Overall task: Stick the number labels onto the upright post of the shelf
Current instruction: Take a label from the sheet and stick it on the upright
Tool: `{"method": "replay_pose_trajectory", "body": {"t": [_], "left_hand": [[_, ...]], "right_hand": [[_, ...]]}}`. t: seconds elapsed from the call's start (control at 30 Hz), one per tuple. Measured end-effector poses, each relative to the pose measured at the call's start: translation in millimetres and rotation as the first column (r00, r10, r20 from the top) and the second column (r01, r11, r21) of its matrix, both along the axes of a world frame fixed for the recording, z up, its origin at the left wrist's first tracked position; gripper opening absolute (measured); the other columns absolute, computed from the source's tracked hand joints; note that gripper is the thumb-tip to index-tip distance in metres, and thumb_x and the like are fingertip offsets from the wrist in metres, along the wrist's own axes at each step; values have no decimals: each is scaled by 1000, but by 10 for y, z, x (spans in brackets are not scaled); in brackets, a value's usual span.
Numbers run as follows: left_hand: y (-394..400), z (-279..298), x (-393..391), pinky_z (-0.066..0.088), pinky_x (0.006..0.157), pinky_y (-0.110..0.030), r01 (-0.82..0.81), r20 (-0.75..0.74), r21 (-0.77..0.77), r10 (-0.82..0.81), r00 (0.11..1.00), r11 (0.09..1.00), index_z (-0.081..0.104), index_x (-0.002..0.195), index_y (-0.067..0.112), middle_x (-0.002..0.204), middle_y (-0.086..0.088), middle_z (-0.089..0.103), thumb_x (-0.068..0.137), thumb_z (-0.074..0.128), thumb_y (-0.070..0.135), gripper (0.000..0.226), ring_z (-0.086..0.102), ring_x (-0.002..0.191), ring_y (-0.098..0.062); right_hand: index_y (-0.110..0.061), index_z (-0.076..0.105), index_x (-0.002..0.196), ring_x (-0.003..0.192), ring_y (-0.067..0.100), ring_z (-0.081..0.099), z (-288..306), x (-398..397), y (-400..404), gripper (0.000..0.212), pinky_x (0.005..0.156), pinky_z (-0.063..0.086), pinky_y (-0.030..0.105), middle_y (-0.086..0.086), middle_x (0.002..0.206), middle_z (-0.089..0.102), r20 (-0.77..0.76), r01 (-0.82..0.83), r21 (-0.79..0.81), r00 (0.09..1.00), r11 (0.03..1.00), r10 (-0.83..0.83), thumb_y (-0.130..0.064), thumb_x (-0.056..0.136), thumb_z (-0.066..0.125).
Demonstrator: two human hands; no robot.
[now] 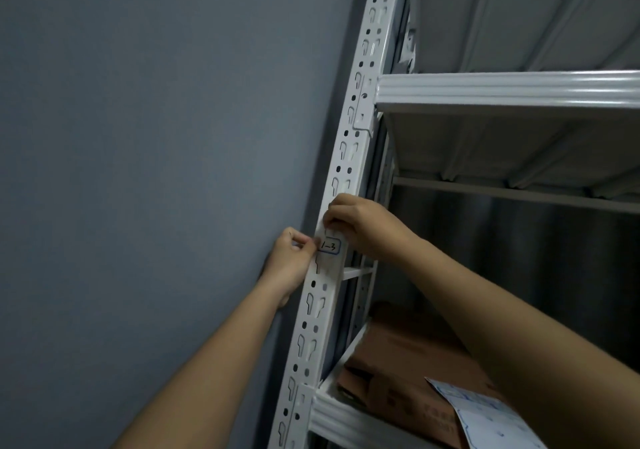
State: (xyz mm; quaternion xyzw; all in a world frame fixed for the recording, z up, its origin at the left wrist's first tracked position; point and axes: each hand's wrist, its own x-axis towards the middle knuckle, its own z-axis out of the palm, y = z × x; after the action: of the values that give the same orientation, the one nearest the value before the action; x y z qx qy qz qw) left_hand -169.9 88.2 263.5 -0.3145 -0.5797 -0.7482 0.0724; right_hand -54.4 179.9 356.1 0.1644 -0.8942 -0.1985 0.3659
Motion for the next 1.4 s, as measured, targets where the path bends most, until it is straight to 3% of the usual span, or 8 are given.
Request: {"method": "replay_pose_trajectory", "body": {"t": [0.17, 0.37, 0.57, 0.67, 0.73, 1.0, 1.23, 1.4], "left_hand": [[25, -6, -16, 41, 66, -34, -1, -5, 26, 1, 1000, 1000, 46, 79, 25, 82, -10, 61, 92, 57, 32, 18, 55, 76, -22], [32, -2, -20, 36, 60, -29, -46, -27, -2, 46, 999, 999, 42, 79, 25, 70, -1, 53, 94, 52, 27, 18, 46, 68, -16], [0, 6, -1, 40, 67, -36, -33, -20, -18, 32, 999, 999, 44, 78, 26, 72, -4, 56, 93, 54, 28, 18, 50, 70, -18], [-3, -1, 10, 43, 71, -38, -21, -5, 20, 21, 1000, 1000, 47, 77, 26, 76, -6, 60, 91, 59, 31, 19, 56, 76, -23], [-2, 0, 30, 43, 70, -37, -19, -7, 31, 19, 1000, 999, 47, 78, 24, 78, -7, 60, 91, 59, 33, 20, 56, 76, -22], [4, 7, 81, 36, 58, -29, -37, -40, 25, 38, 998, 999, 43, 79, 21, 72, -5, 54, 94, 56, 32, 22, 46, 66, -15], [-7, 29, 133, 33, 54, -27, -89, -69, 30, 91, 993, 996, 41, 77, 21, 68, 0, 50, 94, 56, 23, 23, 41, 61, -11], [-1, 19, 137, 29, 50, -26, -90, -66, 38, 92, 994, 995, 39, 75, 21, 62, 1, 45, 94, 55, 25, 25, 37, 56, -9]], "right_hand": [[-16, 69, 108, 96, 20, 55, -30, -45, -19, 18, 73, 54, 42, 3, 108, 57, -33, 54, 146, 998, 988, -50, -20, 94, 59], [-17, 53, 124, 113, 19, 41, -72, -31, -54, 33, 76, 54, 36, 4, 126, 45, -22, 212, 354, 976, 911, -218, -11, 92, 56], [-15, 53, 118, 112, 18, 40, -19, 2, -93, 31, 82, 52, 33, 1, 125, 42, 39, 210, 373, 970, 904, -242, -9, 88, 58], [-12, 60, 102, 100, 18, 52, 39, 16, -59, 11, 83, 51, 37, 1, 112, 51, 38, 151, 202, 986, 968, -162, -8, 92, 55], [-10, 66, 106, 101, 20, 57, 72, 36, -53, 16, 86, 50, 37, 2, 114, 56, 23, 128, 166, 991, 978, -134, -14, 96, 53], [-21, 69, 111, 95, 15, 56, 91, 47, -166, 22, 73, 52, 32, -1, 111, 56, 29, 170, 362, 981, 916, -194, -25, 97, 52], [-14, 58, 124, 113, 19, 49, 66, 36, -204, 31, 71, 44, 28, 3, 123, 51, -30, 231, 577, 964, 783, -262, -8, 96, 46], [-8, 55, 125, 109, 23, 46, -7, 22, -150, 31, 65, 36, 27, 8, 122, 49, -59, 250, 573, 962, 781, -265, -7, 96, 47]]}}
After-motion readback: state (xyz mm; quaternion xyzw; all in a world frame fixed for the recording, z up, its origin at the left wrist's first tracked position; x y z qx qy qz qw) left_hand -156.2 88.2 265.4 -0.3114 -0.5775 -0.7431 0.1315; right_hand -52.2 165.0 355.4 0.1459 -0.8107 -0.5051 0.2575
